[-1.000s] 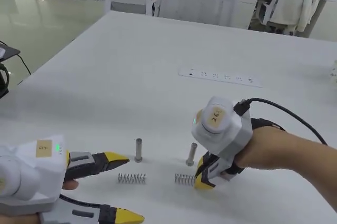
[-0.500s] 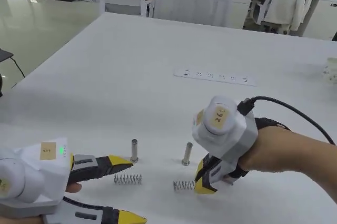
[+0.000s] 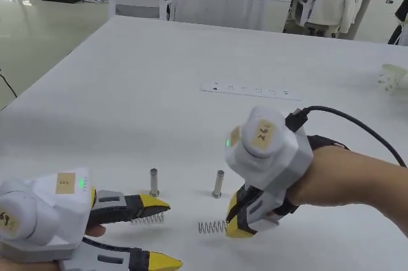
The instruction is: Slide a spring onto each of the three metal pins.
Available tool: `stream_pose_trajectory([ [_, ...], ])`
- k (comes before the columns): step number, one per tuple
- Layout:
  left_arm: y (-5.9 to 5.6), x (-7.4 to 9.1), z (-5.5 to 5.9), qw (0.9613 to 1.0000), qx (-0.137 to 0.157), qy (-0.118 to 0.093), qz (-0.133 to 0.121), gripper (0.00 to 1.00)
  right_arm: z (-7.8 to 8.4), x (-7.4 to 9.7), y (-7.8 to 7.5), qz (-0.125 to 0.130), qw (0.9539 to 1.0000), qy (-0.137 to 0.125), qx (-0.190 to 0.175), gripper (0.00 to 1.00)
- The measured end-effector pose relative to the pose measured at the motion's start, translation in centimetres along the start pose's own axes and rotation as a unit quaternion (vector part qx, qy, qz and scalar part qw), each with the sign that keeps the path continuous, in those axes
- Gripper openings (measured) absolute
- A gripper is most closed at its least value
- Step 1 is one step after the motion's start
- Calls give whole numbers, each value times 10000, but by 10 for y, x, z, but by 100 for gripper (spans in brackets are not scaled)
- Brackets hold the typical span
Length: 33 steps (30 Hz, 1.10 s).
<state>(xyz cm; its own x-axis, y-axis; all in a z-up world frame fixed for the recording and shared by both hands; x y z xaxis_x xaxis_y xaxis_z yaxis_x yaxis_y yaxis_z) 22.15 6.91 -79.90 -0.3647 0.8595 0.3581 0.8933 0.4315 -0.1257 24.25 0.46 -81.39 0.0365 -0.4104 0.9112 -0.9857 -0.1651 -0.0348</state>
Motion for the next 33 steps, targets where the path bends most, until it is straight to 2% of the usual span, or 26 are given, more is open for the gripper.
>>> stream_pose_trajectory([
  [16,-2,-5,-11,9994,-224,0,261,27,-25,3,7,-50,9994,-95,339,8],
  [25,-6,-9,-10,9989,-277,29,367,21,-31,6,11,-49,9990,-152,426,8],
  [33,-7,-10,-11,9987,-291,-15,410,10,-34,7,11,-35,9986,-163,492,8],
])
Point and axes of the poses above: the centre of the closed fingertips' face, and the gripper's own axes: x roughly backward along the fingers, y roughly to its left, z roughly out of its underside, the point moved 1 cm from there along x, roughly backward along the fingers, and after that the axes turned 8 degrees about x, right-handed, at the moved point
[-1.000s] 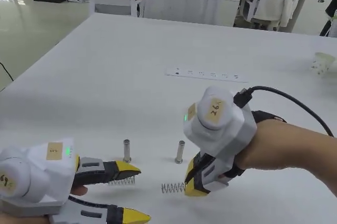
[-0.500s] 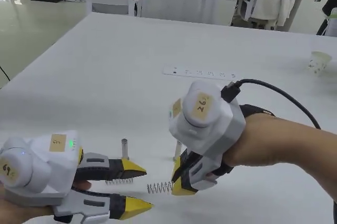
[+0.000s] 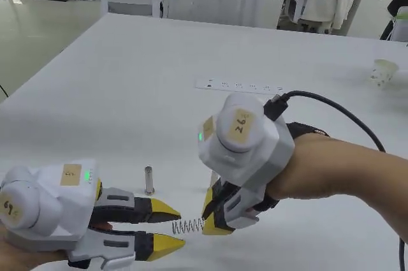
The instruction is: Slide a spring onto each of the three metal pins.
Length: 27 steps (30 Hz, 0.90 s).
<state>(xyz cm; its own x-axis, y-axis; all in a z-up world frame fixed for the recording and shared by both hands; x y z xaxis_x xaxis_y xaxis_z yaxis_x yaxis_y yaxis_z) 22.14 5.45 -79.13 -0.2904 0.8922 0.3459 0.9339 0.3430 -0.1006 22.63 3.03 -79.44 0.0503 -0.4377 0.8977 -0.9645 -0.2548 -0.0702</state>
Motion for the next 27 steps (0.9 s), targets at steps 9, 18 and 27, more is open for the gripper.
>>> stream_pose_trajectory([
  [9,0,0,-1,10000,-2,-19,-7,3,1,-1,1,-5,10000,23,73,8],
  [18,-1,1,-1,10000,26,-20,2,2,0,0,1,-11,10000,4,97,8],
  [27,-2,2,-2,9999,90,-54,31,2,-1,1,1,-10,10000,-26,42,9],
])
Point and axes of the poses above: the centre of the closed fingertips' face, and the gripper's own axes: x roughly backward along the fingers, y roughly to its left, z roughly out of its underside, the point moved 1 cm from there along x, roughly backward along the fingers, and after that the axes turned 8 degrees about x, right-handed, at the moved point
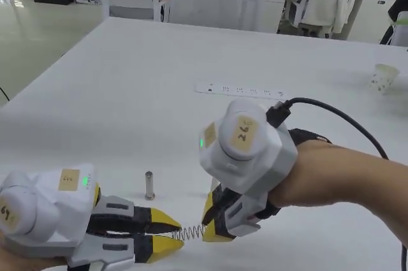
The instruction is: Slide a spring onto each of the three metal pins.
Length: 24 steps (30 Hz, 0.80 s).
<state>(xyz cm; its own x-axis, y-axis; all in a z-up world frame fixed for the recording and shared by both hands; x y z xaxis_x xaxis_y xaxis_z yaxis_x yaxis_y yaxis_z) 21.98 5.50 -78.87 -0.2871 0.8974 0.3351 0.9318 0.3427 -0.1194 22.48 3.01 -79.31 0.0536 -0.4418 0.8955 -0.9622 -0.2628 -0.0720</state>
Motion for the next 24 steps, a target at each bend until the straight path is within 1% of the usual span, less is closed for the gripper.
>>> stream_pose_trajectory([
  [3,-1,0,0,10000,1,5,12,2,0,0,1,-29,9999,-48,-97,10],
  [8,-1,1,-1,10000,4,-20,12,2,2,-1,1,2,10000,-44,-89,13],
  [12,-3,1,-2,10000,-10,-49,39,2,5,-3,2,-21,9999,-31,-133,13],
  [16,-4,2,-6,9999,-43,-77,67,2,6,-6,3,-48,9999,-35,-158,13],
  [21,-7,2,-16,9997,-83,-207,120,2,5,-8,4,-76,9998,-42,-166,13],
  [24,-6,2,-15,9997,-110,-186,109,2,4,-7,4,-76,9998,-66,-169,11],
])
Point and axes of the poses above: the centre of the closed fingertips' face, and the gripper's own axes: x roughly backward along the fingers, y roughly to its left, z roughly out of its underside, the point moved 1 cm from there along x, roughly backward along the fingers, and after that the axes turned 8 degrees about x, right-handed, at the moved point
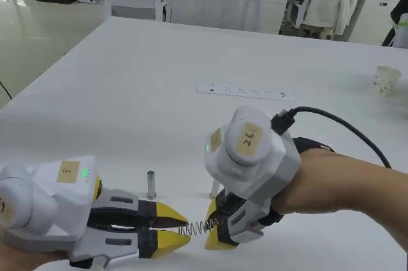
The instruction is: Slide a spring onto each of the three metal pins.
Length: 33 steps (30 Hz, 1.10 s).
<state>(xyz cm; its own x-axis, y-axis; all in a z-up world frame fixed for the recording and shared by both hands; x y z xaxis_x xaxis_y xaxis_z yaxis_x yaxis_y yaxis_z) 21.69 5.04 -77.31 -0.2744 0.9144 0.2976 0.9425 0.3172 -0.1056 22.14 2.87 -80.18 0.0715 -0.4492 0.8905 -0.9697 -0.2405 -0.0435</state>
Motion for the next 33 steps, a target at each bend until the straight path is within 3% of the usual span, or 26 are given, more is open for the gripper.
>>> stream_pose_trajectory([
  [11,0,-1,1,10000,-39,3,-23,2,-2,2,0,30,10000,-43,18,9],
  [33,-4,-5,6,9999,-32,123,56,2,-31,15,5,21,9993,-338,125,9],
])
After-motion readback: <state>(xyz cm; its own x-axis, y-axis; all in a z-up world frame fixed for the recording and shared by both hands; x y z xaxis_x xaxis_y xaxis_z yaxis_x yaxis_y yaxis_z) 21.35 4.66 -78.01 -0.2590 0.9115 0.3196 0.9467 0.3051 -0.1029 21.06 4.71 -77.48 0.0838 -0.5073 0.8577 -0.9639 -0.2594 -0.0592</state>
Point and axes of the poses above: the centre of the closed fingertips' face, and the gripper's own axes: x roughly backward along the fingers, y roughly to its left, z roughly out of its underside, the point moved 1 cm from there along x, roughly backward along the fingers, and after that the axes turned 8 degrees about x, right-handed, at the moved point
